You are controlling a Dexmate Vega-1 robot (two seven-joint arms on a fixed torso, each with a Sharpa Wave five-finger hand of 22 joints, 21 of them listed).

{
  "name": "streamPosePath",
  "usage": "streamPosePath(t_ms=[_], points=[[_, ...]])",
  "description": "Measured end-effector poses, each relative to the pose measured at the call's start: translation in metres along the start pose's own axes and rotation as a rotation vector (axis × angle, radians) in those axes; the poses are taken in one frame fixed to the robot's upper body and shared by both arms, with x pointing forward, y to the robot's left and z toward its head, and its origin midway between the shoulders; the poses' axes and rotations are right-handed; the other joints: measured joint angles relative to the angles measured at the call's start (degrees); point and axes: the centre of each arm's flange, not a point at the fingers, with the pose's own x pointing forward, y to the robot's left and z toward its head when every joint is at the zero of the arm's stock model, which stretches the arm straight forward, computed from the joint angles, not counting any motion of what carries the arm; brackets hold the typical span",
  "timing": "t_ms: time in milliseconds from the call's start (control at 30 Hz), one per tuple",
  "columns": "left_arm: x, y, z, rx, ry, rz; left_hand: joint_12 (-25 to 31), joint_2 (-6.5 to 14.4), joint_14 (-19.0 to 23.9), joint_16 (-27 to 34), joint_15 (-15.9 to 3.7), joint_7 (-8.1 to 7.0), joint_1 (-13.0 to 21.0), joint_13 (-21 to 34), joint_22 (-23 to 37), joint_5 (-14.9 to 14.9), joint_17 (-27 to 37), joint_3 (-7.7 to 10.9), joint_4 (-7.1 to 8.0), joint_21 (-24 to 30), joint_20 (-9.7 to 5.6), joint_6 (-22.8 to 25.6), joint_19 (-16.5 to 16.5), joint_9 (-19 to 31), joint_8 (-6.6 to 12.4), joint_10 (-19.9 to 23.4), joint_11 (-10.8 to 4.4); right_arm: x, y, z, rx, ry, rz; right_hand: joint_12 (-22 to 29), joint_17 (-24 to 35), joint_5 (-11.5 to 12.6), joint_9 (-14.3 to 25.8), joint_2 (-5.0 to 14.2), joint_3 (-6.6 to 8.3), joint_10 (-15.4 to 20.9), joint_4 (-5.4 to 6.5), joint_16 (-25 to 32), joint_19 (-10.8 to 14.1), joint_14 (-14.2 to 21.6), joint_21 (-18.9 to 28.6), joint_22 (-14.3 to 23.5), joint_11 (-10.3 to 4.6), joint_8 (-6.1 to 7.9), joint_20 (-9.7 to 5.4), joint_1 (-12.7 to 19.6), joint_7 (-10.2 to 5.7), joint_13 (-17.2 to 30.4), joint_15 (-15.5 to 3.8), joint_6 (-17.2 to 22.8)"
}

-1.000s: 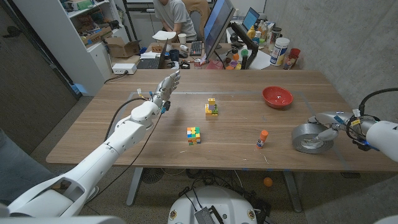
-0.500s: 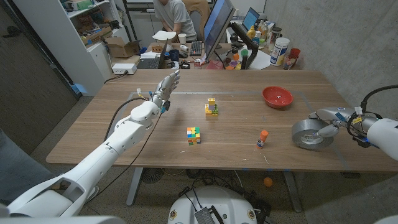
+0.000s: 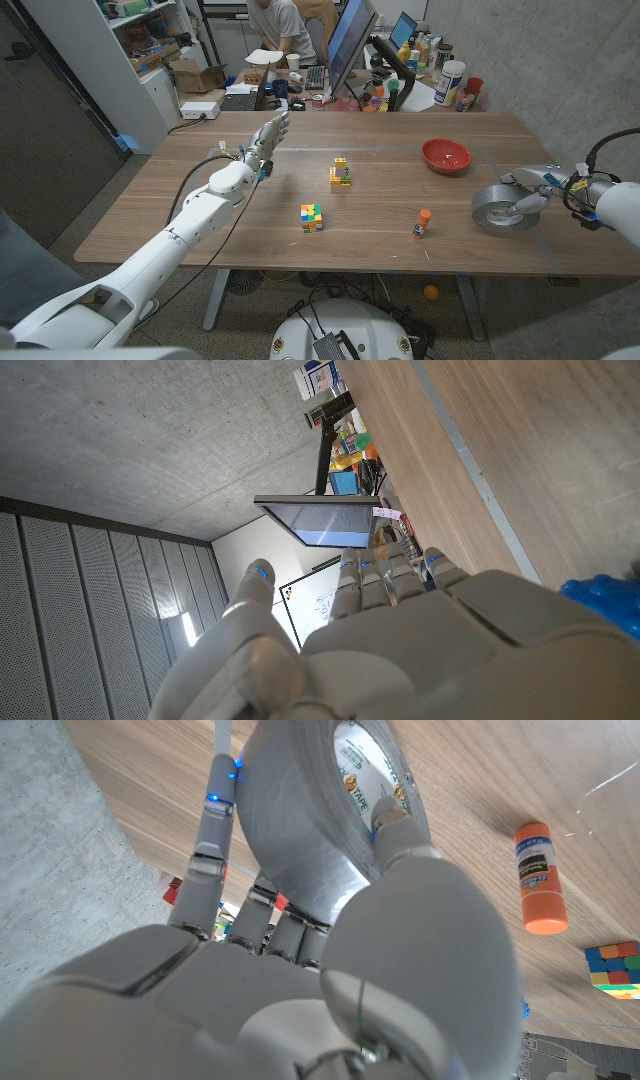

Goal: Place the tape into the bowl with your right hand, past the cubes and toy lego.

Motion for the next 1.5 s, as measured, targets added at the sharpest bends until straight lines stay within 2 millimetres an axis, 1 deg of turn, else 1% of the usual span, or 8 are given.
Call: streamPosePath(t_ms=[200,367,667,767,933,1133,1233,1500], points=[[0.001,0.003,0.004,0.006,-0.008,0.002,0.0,0.0,0.0,0.0,0.0,0.0,0.0,0.0,0.0,0.0,0.0,0.0,0.0,0.0,0.02,0.0,0.02,0.0,0.0,0.24,0.24,0.0,-0.007,0.0,-0.011,0.011,-0.002,0.51,0.6,0.0,0.73,-0.39,-0.09,-0.32,-0.05,-0.32,-0.01,0.0,0.44,0.0,-0.32,0.22,-0.01,0.39,0.08,1.0,-0.01,0.08],[0.001,0.006,0.009,0.014,-0.02,0.004,0.0,0.0,0.43,0.0,0.43,0.0,0.0,0.0,0.0,0.0,-0.01,0.0,0.0,0.28,1.32,0.0,1.33,0.0,0.0,0.31,0.31,0.0,-0.014,-0.001,-0.015,0.025,-0.003,0.97,2.29,0.0,1.12,-0.45,-0.32,-0.32,0.18,-0.92,-0.21,0.22,0.89,-0.02,-0.32,0.43,-0.21,0.46,0.29,1.83,-0.23,0.29],[0.001,0.011,0.02,0.031,-0.05,0.009,0.0,0.0,0.61,0.0,0.61,0.0,0.0,0.0,0.0,0.0,-0.01,0.0,0.0,0.67,1.74,0.0,1.75,-0.01,-0.24,0.3,0.31,0.004,-0.029,0.003,-0.025,0.03,-0.022,1.41,3.04,0.0,1.41,-0.46,-0.73,-0.85,0.11,-1.67,-0.21,0.35,1.34,-0.05,-0.41,0.42,-0.22,0.46,0.29,2.92,-0.37,0.3],[-0.001,0.015,0.021,0.037,-0.053,0.016,0.0,0.0,0.6,0.0,1.08,0.0,0.0,0.0,0.0,0.0,-0.01,0.0,0.0,0.67,2.15,0.0,2.16,-0.01,-0.23,0.3,0.3,0.007,-0.036,0.006,-0.03,0.027,-0.032,1.62,4.94,0.0,1.41,-0.53,-0.96,-1.27,0.35,-2.71,-0.21,0.6,1.55,-0.06,0.0,0.42,-0.22,0.53,0.29,3.39,-0.62,0.3],[-0.004,0.019,0.023,0.041,-0.062,0.023,0.0,0.0,1.18,0.19,1.71,0.0,0.0,0.0,-0.01,0.0,-0.01,0.0,0.0,0.67,2.78,0.0,2.14,-0.01,-0.23,0.52,0.52,0.012,-0.043,0.01,-0.034,0.022,-0.043,1.85,5.4,0.0,1.4,-0.53,-0.97,-0.94,0.35,-3.34,-0.42,0.6,1.55,-0.07,0.33,0.41,-0.42,0.53,0.48,3.39,-0.62,0.49],[-0.01,0.027,0.026,0.06,-0.068,0.037,0.0,0.0,1.31,0.45,2.18,-0.31,0.0,0.03,0.0,0.0,-0.01,0.0,0.0,0.67,2.78,0.31,2.13,-0.01,-0.23,0.72,0.72,0.021,-0.056,0.019,-0.042,0.003,-0.064,1.84,5.4,0.0,1.2,-0.53,-0.97,-0.94,0.35,-3.82,-0.62,0.6,1.9,-0.11,0.33,0.39,-0.63,0.54,0.48,3.04,-0.62,0.5],[-0.013,0.032,0.028,0.072,-0.071,0.049,0.0,0.0,1.59,0.45,2.47,-0.52,0.0,0.29,0.0,0.0,-0.01,0.0,0.0,0.67,2.78,0.52,2.13,-0.01,-0.23,0.51,0.94,0.025,-0.061,0.022,-0.045,-0.005,-0.076,1.62,5.4,0.0,1.19,-0.53,-1.43,-0.93,0.34,-3.83,-0.62,0.71,1.9,-0.12,0.33,0.39,-0.63,0.53,0.48,2.77,-0.74,0.5],[-0.019,0.041,0.03,0.086,-0.078,0.065,0.0,0.0,1.59,0.45,2.46,-0.72,0.0,0.29,-0.01,0.0,-0.01,0.0,0.0,0.67,3.02,0.73,2.38,-0.01,-0.23,0.51,0.94,0.036,-0.071,0.032,-0.043,-0.023,-0.104,1.61,5.39,0.0,0.94,-0.51,-1.51,-0.93,0.27,-4.21,-0.73,0.9,2.34,-0.35,0.33,0.33,-0.73,0.51,0.47,2.77,-0.93,0.5]])
